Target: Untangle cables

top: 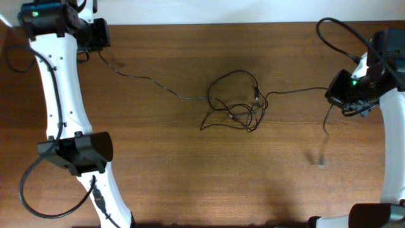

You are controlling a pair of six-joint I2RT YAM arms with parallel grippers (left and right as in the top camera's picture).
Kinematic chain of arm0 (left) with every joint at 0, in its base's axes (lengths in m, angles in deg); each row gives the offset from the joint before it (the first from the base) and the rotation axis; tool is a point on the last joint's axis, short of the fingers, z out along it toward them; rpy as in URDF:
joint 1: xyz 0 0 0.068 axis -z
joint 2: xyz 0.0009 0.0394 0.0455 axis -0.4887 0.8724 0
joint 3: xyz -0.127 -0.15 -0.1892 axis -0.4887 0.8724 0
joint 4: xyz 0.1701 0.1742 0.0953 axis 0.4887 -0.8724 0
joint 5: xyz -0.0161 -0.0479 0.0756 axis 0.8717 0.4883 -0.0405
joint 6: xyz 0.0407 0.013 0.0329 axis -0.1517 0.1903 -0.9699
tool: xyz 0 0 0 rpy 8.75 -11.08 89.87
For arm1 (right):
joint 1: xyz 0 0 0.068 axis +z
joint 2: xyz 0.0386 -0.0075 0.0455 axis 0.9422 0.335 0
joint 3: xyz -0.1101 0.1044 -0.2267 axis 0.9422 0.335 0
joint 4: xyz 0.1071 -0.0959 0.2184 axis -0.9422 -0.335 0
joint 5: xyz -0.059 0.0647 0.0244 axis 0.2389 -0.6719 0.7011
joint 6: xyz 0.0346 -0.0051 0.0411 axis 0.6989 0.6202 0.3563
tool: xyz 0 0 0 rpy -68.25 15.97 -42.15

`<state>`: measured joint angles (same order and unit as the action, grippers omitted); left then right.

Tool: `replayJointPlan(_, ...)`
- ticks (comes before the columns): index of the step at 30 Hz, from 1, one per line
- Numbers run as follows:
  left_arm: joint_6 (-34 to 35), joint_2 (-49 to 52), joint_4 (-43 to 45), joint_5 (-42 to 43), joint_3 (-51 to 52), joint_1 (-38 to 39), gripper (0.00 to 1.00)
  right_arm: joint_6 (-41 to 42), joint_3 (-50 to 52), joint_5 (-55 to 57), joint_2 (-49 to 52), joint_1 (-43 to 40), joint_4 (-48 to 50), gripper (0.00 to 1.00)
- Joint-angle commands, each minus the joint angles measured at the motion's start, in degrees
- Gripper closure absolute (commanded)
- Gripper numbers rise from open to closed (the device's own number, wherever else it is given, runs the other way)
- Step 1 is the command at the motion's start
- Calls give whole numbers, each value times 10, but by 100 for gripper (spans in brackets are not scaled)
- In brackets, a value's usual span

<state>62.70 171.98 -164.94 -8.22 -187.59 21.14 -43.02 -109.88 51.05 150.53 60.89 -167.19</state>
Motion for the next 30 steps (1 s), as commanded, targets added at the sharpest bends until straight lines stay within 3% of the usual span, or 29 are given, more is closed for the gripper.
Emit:
replayJointPlan(1,9,-5,1,10,33,10,100,-7,2,-10,3,16,0,96)
replayJointPlan(5,8,-5,-10,23,43,17,100,-47,2,-22,3,36,12,95)
replayJointPlan(6,8,-6,-8,32,43,20,100,-60,2,-25,3,36,13,89)
replayJointPlan(7,7,-8,-8,43,36,20,100,-69,2,-25,3,36,13,71)
replayJointPlan(8,7,-16,-10,56,24,20,100,-76,2,-24,3,35,13,44)
replayJointPlan(9,8,-25,-9,63,16,20,100,-78,1,-24,3,35,14,30)
replayJointPlan(13,8,-123,-2,99,-13,20,100,-78,-13,-28,3,36,22,1)
replayJointPlan(19,8,-192,65,287,-13,20,100,-178,-84,-163,3,89,47,1)
replayJointPlan(21,9,-193,99,346,-13,20,100,-145,-85,-166,4,112,84,1)
replayJointPlan(24,23,-193,117,357,-13,20,100,-68,-85,-150,16,129,129,1)
replayJointPlan(26,23,-193,115,355,-13,20,100,39,-85,-142,27,130,141,1)
replayJointPlan(30,23,-193,124,355,-13,20,100,48,-85,-146,29,152,140,1)
